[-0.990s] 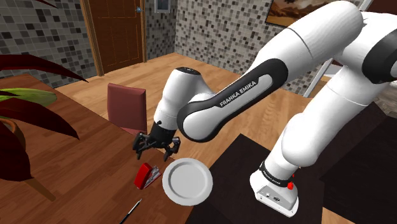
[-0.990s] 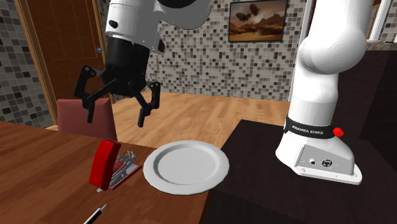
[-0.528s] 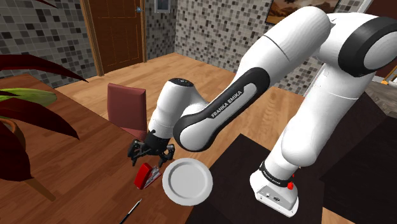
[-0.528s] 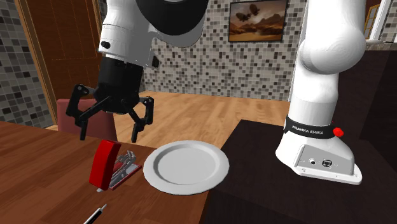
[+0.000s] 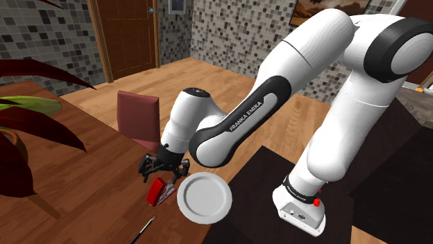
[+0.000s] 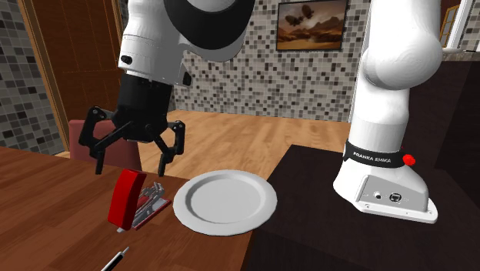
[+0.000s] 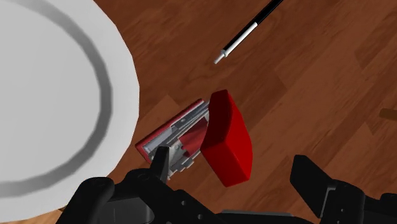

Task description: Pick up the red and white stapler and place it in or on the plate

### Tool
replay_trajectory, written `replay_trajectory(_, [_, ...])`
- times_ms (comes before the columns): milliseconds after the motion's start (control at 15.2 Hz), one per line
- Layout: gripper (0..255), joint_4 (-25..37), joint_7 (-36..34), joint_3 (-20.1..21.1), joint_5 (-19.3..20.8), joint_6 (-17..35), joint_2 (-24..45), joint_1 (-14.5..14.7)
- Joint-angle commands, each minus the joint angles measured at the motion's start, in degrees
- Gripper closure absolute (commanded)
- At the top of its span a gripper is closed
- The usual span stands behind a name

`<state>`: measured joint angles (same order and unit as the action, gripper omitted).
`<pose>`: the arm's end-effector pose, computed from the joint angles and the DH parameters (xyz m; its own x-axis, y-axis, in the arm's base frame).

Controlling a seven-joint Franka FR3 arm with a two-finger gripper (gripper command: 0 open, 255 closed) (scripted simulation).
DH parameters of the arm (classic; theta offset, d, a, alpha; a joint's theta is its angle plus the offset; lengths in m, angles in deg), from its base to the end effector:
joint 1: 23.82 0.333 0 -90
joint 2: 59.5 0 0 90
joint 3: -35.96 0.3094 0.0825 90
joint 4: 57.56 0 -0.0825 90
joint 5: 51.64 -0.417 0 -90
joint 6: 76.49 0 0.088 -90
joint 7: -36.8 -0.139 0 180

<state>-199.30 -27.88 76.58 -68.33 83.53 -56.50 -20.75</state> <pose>0.3870 0.3596 0.2394 0.8114 -0.5792 -0.0780 -0.5724 -0.7608 -0.3058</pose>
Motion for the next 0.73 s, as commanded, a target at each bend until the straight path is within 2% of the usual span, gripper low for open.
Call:
replay_trajectory(0, [255, 0.0, 0.0, 0.0, 0.0, 0.0, 0.0, 0.0])
replay_trajectory(660, [255, 0.17, 0.46, 0.14, -0.8, -0.91, -0.87, -0.11])
